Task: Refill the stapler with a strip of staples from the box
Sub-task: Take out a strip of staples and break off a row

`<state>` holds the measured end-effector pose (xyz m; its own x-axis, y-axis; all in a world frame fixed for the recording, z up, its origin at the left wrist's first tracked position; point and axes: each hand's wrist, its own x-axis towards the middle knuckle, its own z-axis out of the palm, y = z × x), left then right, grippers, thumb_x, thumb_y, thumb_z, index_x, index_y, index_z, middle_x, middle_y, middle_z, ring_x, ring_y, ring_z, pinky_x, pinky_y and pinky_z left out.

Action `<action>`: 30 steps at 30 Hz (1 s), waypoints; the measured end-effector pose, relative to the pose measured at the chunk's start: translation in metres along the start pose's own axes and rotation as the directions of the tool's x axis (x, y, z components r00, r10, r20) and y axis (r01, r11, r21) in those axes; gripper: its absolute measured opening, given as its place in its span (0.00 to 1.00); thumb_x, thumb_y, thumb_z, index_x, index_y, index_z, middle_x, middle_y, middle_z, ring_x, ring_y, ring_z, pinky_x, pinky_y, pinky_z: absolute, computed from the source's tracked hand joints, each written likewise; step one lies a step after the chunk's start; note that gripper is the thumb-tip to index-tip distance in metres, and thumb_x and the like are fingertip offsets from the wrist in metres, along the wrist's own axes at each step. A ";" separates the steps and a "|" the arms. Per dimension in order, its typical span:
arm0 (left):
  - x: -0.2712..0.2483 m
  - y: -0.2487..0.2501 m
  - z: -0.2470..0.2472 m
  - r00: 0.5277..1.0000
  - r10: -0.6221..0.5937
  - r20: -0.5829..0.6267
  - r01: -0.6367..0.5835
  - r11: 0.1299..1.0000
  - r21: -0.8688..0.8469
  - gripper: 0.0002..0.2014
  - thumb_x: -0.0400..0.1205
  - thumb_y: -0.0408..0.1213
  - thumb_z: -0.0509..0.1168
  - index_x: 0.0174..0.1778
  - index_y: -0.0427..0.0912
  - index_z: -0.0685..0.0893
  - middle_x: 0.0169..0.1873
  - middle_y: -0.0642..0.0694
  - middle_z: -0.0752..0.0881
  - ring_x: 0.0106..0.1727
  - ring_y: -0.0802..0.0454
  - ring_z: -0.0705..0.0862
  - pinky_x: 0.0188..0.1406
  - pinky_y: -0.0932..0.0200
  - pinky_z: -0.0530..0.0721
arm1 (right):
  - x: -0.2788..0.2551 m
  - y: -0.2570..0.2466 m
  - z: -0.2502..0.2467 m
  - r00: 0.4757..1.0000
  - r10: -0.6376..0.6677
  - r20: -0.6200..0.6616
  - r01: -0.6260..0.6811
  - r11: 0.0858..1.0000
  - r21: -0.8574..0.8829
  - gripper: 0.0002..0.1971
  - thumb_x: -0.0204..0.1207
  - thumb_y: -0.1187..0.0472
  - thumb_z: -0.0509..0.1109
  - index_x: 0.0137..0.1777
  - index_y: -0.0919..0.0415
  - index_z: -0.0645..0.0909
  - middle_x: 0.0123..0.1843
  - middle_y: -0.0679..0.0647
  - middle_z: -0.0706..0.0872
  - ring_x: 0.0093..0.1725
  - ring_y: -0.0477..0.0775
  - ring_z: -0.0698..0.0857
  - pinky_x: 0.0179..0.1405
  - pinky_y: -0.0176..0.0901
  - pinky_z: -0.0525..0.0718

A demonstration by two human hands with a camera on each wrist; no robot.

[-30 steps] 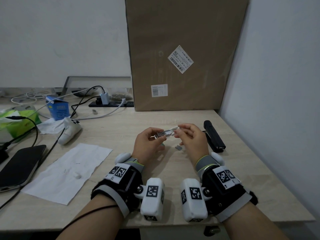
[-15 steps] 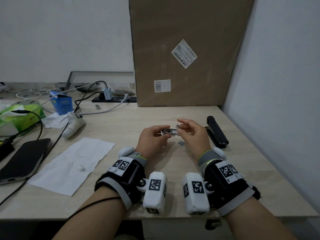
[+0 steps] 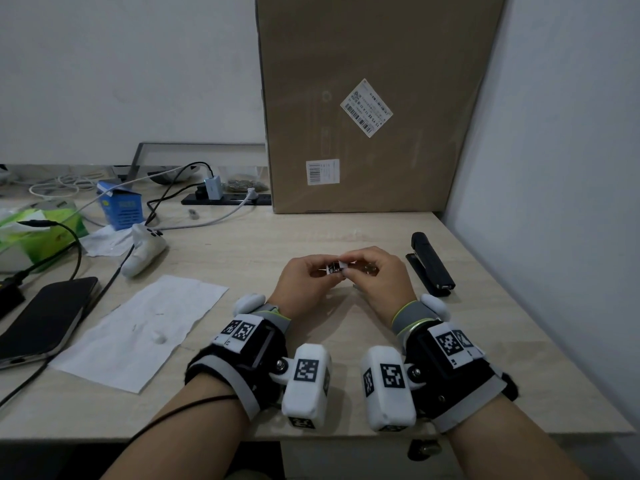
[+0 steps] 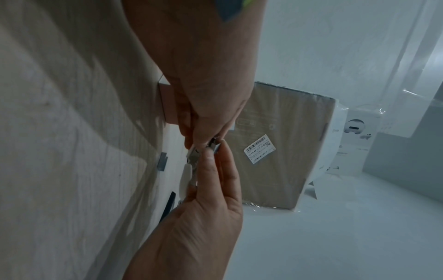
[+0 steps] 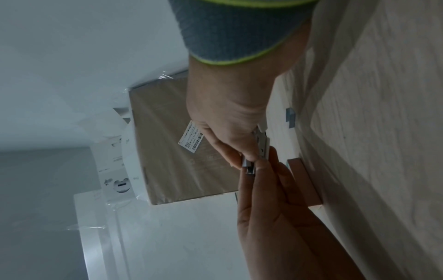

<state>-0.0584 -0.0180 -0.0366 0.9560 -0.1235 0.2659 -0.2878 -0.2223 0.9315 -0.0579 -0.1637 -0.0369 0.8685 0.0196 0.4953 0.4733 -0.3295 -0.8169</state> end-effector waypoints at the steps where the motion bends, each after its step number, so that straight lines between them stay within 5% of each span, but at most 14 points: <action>1: 0.000 0.000 0.000 1.000 0.003 0.005 -0.003 1.000 -0.003 0.11 0.75 0.38 0.72 0.54 0.43 0.90 0.46 0.32 0.91 0.41 0.51 0.84 0.44 0.48 0.85 | 0.001 0.002 0.000 1.000 0.002 -0.005 -0.002 1.000 -0.007 0.09 0.67 0.70 0.74 0.45 0.58 0.89 0.47 0.54 0.88 0.51 0.50 0.86 0.53 0.40 0.85; 7: -0.001 0.003 0.000 1.000 -0.015 0.026 0.016 1.000 -0.027 0.13 0.77 0.28 0.68 0.57 0.37 0.88 0.45 0.31 0.90 0.39 0.53 0.81 0.36 0.68 0.79 | 0.003 0.006 0.000 0.999 -0.011 -0.033 0.009 0.998 -0.055 0.09 0.63 0.66 0.78 0.41 0.53 0.89 0.42 0.51 0.86 0.50 0.58 0.84 0.53 0.51 0.84; 11: -0.001 0.001 0.000 0.997 -0.065 0.047 0.071 0.988 -0.139 0.13 0.77 0.26 0.67 0.57 0.37 0.87 0.46 0.32 0.88 0.42 0.50 0.82 0.42 0.61 0.81 | 0.002 0.003 -0.001 0.999 -0.034 -0.040 0.030 0.996 -0.083 0.08 0.63 0.66 0.79 0.40 0.54 0.89 0.40 0.48 0.84 0.51 0.56 0.82 0.51 0.45 0.82; 18: 0.000 0.001 0.001 0.998 -0.062 0.025 0.066 0.981 -0.184 0.15 0.77 0.23 0.66 0.59 0.32 0.85 0.46 0.36 0.89 0.35 0.64 0.85 0.36 0.72 0.81 | 0.001 -0.001 -0.001 0.996 -0.057 -0.069 0.053 0.997 -0.062 0.06 0.64 0.67 0.77 0.39 0.56 0.88 0.39 0.47 0.88 0.46 0.48 0.85 0.48 0.33 0.79; 21: 0.000 0.000 0.001 0.998 -0.060 0.024 0.064 0.982 -0.177 0.15 0.77 0.25 0.66 0.59 0.32 0.85 0.47 0.35 0.89 0.39 0.60 0.86 0.39 0.71 0.82 | 0.000 -0.003 -0.002 0.997 -0.054 -0.057 0.053 0.998 -0.025 0.06 0.65 0.69 0.76 0.38 0.58 0.88 0.38 0.49 0.87 0.41 0.41 0.84 0.43 0.23 0.77; 30: 0.000 0.002 0.002 0.999 -0.045 0.008 0.046 0.985 -0.164 0.13 0.77 0.28 0.69 0.58 0.34 0.86 0.47 0.36 0.89 0.44 0.51 0.84 0.40 0.71 0.82 | 0.000 -0.004 -0.002 0.997 0.036 -0.062 -0.031 0.997 0.077 0.06 0.66 0.69 0.76 0.35 0.57 0.86 0.34 0.47 0.87 0.36 0.38 0.84 0.41 0.30 0.81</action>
<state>-0.0592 -0.0204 -0.0347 0.9676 -0.1214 0.2214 -0.2304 -0.0662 0.9708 -0.0600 -0.1641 -0.0334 0.8741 -0.0512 0.4830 0.4560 -0.2559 -0.8524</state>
